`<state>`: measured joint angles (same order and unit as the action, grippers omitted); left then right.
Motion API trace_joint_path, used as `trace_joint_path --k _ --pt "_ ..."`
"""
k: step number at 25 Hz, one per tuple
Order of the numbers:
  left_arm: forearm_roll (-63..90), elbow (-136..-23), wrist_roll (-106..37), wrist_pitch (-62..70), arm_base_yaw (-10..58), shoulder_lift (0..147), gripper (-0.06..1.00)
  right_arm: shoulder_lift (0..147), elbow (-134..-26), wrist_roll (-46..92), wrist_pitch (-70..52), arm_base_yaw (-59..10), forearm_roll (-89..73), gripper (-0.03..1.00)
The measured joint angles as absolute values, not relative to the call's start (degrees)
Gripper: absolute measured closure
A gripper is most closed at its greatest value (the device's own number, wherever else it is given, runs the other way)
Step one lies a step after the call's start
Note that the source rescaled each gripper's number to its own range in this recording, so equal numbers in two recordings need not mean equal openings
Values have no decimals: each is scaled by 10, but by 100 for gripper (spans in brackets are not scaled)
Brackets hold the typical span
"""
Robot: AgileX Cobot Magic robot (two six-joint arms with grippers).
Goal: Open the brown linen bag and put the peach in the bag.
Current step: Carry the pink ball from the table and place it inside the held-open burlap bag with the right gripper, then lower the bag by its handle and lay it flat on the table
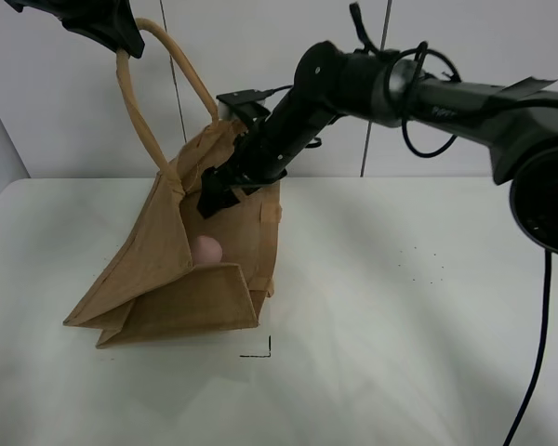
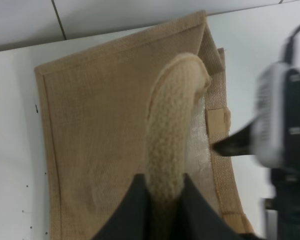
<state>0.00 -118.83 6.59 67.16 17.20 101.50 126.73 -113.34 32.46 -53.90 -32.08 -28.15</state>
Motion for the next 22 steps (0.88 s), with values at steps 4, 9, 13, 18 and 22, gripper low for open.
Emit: trace_joint_path --k 4,9,13,18,22 --pt "0 -1188 66 672 172 1013 94 1239 -1134 198 -589 -320 -165 -3" --pt "0 -1188 66 672 172 1012 94 1250 -1135 113 -617 -292 -96 -3" --pt "0 -1188 66 672 172 1012 94 1262 -1135 99 -618 -235 -90 -3" --pt "0 -1188 66 672 172 1012 94 1271 -1135 95 -621 -145 -81 -3" --pt "0 -1188 66 672 172 1012 94 1271 -1135 86 -627 -76 -78 -3"
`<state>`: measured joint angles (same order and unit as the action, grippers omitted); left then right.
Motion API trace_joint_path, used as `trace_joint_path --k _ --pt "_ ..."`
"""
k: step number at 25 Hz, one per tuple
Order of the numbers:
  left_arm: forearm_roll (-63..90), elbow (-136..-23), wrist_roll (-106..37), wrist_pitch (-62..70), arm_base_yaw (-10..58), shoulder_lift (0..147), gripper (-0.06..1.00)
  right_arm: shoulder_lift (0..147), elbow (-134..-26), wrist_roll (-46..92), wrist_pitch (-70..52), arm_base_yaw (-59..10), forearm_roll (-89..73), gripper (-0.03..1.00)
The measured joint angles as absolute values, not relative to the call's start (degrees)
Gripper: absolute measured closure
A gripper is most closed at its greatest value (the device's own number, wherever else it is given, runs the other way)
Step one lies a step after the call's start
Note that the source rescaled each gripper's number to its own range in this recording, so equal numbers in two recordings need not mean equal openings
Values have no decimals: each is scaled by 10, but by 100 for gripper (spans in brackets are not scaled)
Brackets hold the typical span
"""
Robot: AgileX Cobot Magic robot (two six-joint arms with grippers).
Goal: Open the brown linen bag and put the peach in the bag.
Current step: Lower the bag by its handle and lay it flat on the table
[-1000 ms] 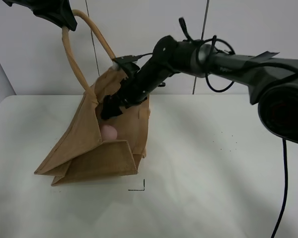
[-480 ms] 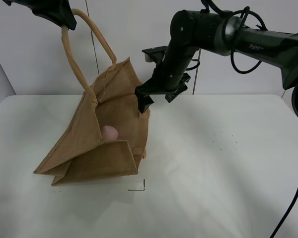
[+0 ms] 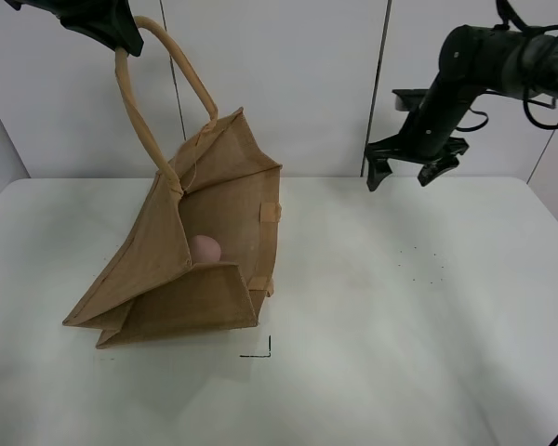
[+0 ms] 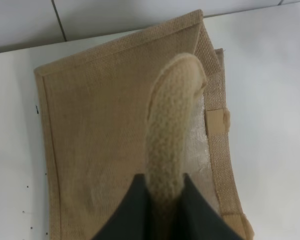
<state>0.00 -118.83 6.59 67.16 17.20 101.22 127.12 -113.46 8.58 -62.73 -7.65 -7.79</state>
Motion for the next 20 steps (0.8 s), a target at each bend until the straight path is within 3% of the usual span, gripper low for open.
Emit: trace_joint_path --k 9,15,20 --pt "0 -1188 66 672 172 1012 94 1271 -1135 82 -685 14 -76 -3" --pt "0 -1188 66 672 172 1012 94 1244 -1109 81 -693 24 -77 -3" --pt "0 -1188 66 672 172 1012 94 1155 -1025 81 -693 24 -78 -3"
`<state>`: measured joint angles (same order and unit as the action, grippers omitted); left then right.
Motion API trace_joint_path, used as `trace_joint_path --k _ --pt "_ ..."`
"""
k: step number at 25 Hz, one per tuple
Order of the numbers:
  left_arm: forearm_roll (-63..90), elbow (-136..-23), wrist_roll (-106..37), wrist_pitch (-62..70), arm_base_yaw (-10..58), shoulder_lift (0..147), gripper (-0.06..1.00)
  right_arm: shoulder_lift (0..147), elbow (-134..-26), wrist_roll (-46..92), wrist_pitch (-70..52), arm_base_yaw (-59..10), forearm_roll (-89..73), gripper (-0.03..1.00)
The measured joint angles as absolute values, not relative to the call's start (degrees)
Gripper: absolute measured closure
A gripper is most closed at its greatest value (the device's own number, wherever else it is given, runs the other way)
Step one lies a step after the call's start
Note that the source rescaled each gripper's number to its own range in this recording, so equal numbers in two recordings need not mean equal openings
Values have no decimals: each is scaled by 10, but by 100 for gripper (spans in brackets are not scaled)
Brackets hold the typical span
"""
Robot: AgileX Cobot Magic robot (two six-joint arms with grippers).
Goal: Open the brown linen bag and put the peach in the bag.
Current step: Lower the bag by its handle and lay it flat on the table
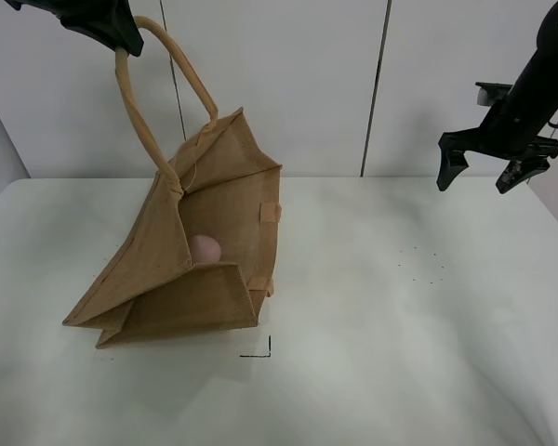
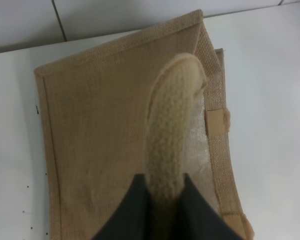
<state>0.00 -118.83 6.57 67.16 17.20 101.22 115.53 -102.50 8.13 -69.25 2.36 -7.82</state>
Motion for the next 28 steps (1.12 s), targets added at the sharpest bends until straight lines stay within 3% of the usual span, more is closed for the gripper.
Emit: trace_joint_path --k 17,28 --pt "0 -1188 66 672 172 1012 94 635 -489 81 -695 24 -53 -3" --pt "0 -1188 66 672 172 1012 94 253 -289 80 -603 24 -50 -3"
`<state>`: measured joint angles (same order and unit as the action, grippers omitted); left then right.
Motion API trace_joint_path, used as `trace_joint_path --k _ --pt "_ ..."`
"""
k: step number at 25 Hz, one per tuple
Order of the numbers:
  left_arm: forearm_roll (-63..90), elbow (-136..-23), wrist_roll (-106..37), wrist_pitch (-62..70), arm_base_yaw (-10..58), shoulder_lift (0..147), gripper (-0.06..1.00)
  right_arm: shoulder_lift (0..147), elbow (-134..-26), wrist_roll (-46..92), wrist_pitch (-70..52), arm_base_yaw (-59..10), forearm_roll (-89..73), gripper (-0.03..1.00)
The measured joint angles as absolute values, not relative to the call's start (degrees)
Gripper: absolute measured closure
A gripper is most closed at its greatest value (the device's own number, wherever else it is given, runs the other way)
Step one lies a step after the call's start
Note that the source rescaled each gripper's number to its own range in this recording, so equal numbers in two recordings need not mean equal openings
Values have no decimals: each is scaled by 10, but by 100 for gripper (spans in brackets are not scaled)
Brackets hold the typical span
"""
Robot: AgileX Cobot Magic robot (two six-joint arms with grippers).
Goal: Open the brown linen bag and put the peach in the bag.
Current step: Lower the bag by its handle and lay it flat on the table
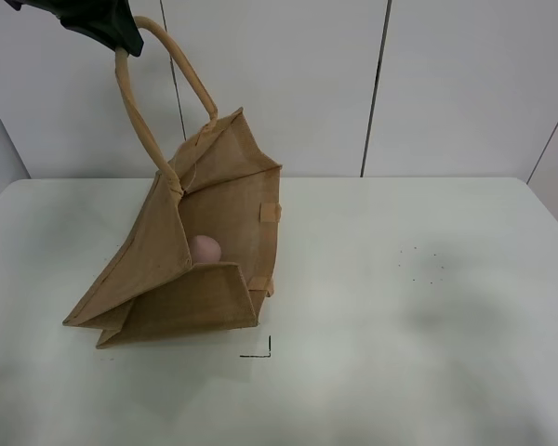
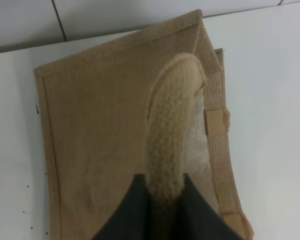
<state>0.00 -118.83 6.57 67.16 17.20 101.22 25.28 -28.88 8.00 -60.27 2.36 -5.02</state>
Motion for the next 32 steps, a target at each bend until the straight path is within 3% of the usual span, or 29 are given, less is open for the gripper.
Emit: trace_joint_path --k 21,32 --pt "0 -1188 66 672 172 1012 94 6 -284 61 -590 19 -37 -3" --pt "0 -1159 66 671 172 1012 94 -2 -281 22 -590 19 -6 -3"
